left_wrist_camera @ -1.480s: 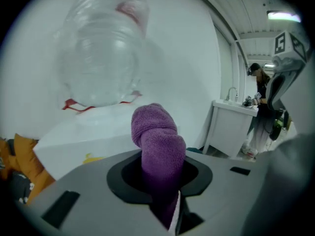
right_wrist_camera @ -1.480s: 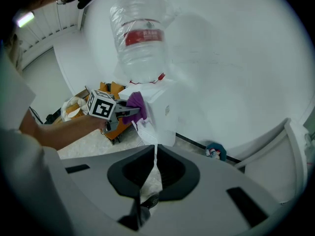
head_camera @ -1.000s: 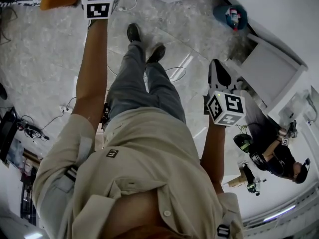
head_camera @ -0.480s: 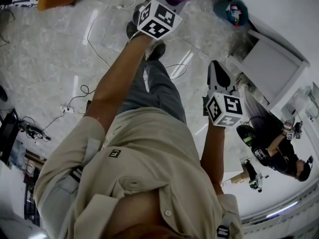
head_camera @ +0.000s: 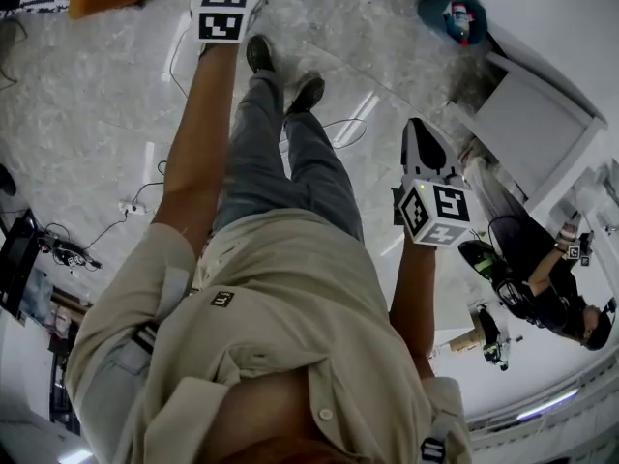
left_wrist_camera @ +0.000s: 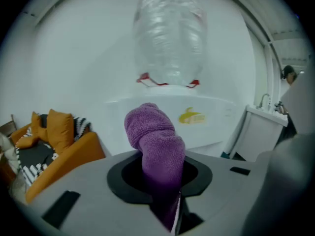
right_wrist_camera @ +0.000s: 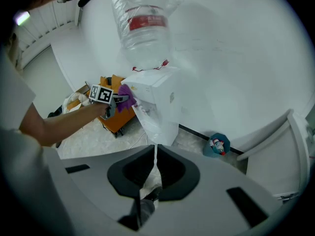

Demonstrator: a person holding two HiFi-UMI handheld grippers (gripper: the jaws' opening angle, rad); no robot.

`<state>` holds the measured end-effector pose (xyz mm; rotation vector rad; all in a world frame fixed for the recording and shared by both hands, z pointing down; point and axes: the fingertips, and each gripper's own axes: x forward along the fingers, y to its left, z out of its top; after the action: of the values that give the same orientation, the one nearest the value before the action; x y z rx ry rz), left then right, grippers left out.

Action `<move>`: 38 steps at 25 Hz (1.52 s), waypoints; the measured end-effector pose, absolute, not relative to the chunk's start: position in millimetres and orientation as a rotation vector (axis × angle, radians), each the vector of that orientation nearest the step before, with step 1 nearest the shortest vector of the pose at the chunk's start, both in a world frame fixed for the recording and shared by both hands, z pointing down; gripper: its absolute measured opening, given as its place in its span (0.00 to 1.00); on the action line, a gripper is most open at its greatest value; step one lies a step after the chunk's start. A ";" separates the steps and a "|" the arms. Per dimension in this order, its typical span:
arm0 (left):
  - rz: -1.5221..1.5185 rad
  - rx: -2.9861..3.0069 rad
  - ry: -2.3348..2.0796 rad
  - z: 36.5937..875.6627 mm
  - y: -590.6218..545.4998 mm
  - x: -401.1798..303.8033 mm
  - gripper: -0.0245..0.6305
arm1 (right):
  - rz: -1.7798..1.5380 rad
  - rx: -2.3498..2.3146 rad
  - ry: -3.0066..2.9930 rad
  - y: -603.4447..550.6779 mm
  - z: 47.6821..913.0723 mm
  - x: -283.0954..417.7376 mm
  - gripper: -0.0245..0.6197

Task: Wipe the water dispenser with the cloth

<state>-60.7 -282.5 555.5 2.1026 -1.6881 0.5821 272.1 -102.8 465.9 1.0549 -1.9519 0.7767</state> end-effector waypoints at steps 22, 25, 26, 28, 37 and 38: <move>0.537 2.083 -1.253 664.7 -251.1 88.0 0.20 | 0.864 1.003 -1.894 -95.0 509.3 258.1 0.08; 0.524 2.096 -1.229 668.5 -252.5 96.2 0.20 | 0.870 1.004 -1.881 -92.0 512.9 261.1 0.08; 0.533 2.097 -1.232 672.3 -254.1 91.4 0.20 | 0.873 1.002 -1.878 -91.6 514.4 261.4 0.08; 0.580 2.094 -1.253 683.8 -257.5 70.2 0.20 | 0.878 0.999 -1.873 -91.7 517.9 261.5 0.08; 0.903 2.046 -1.536 703.3 -295.4 -107.7 0.19 | 0.911 0.969 -1.851 -94.8 537.5 254.2 0.08; 0.876 2.025 -1.570 701.9 -298.9 -120.7 0.18 | 0.912 0.964 -1.849 -94.9 538.5 252.3 0.08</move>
<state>-120.7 -298.9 701.9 2.0247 -1.5696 0.8756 252.3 -94.9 538.5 0.9640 -1.8490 0.9117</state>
